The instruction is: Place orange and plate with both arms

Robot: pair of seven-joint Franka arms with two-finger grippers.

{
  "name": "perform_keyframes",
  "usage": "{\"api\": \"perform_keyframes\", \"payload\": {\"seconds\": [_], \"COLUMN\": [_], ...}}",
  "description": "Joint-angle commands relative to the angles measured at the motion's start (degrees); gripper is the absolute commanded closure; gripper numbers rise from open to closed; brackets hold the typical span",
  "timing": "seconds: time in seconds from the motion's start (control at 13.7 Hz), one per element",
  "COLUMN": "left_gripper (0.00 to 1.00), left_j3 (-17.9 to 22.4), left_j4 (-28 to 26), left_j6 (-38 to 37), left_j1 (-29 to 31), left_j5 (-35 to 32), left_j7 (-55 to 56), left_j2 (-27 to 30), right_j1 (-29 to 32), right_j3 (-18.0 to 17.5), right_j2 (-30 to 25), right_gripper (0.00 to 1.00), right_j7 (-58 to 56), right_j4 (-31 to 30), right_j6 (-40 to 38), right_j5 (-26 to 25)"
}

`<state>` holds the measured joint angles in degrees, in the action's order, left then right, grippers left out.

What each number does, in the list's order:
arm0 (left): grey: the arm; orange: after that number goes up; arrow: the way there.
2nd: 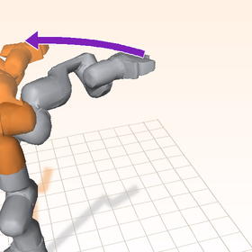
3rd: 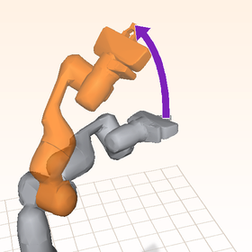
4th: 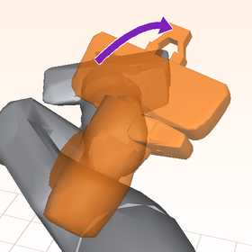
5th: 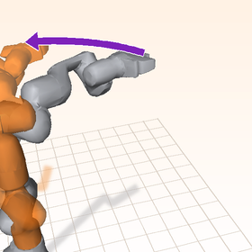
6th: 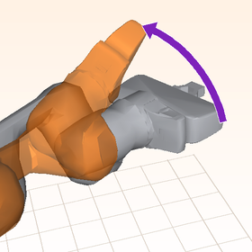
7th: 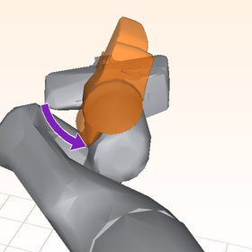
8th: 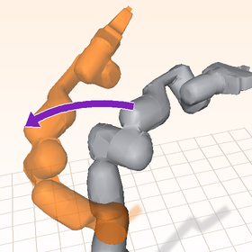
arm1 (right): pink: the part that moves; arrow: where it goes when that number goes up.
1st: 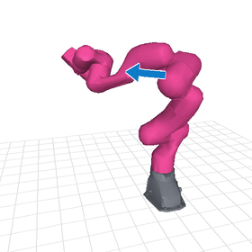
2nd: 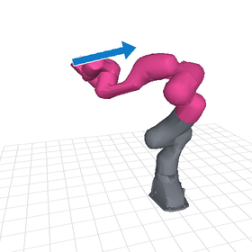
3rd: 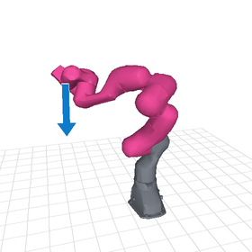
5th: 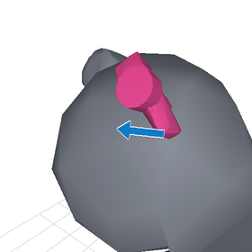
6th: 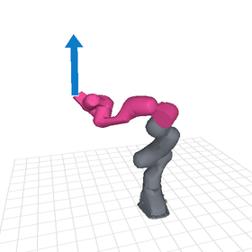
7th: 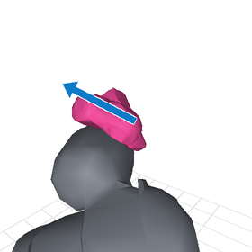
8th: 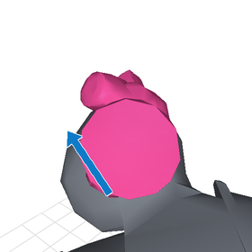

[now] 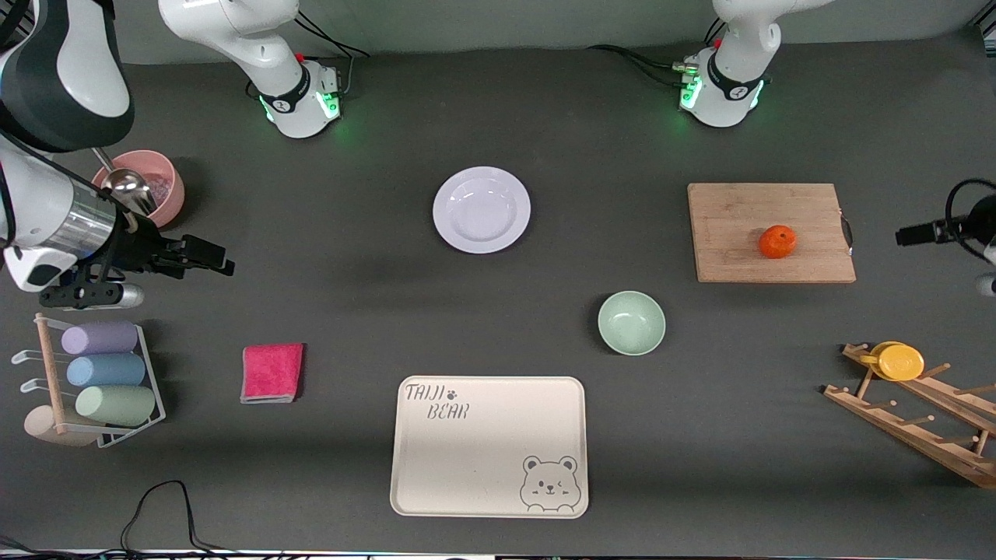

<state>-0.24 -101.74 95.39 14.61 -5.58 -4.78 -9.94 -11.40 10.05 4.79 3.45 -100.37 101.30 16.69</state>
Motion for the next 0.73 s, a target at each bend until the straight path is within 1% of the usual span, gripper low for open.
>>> {"api": "perform_keyframes", "payload": {"seconds": [0.0, 0.15, 0.29, 0.37, 0.51, 0.66], "left_gripper": [0.01, 0.01, 0.01, 0.01, 0.01, 0.01], "left_j3": [-0.64, -0.55, -0.99, -1.25, -1.25, -1.25], "left_j4": [-9.94, -14.08, -19.95, -22.42, -24.37, -26.65], "left_j6": [6.29, 9.27, 16.54, 19.98, 21.24, 22.03], "left_j1": [2.0, 1.91, 1.21, 0.43, -0.37, -1.16], "left_j5": [1.88, 4.78, 4.88, 4.7, 4.44, 4.53], "left_j7": [-0.32, -0.14, 1.78, 3.62, 4.34, 4.43], "left_j2": [3.6, 4.92, 6.41, 6.77, 6.77, 7.3], "right_j1": [-0.12, -0.2, -0.12, -0.03, 0.06, 0.32], "right_j3": [1.9, 1.9, 1.99, 2.25, 2.52, 2.61], "right_j2": [0.65, 2.23, 4.95, 6.09, 8.47, 11.01], "right_gripper": [0.0, 0.0, 0.0, 0.0, 0.0, 0.0], "right_j7": [1.21, 1.12, 0.51, 0.33, 0.15, -1.33], "right_j4": [-2.01, -2.72, -2.72, -2.72, -2.63, -2.55], "right_j6": [0.47, 1.17, 1.61, 2.49, 3.89, 4.08], "right_j5": [6.68, 9.05, 13.35, 14.5, 15.73, 20.82]}}
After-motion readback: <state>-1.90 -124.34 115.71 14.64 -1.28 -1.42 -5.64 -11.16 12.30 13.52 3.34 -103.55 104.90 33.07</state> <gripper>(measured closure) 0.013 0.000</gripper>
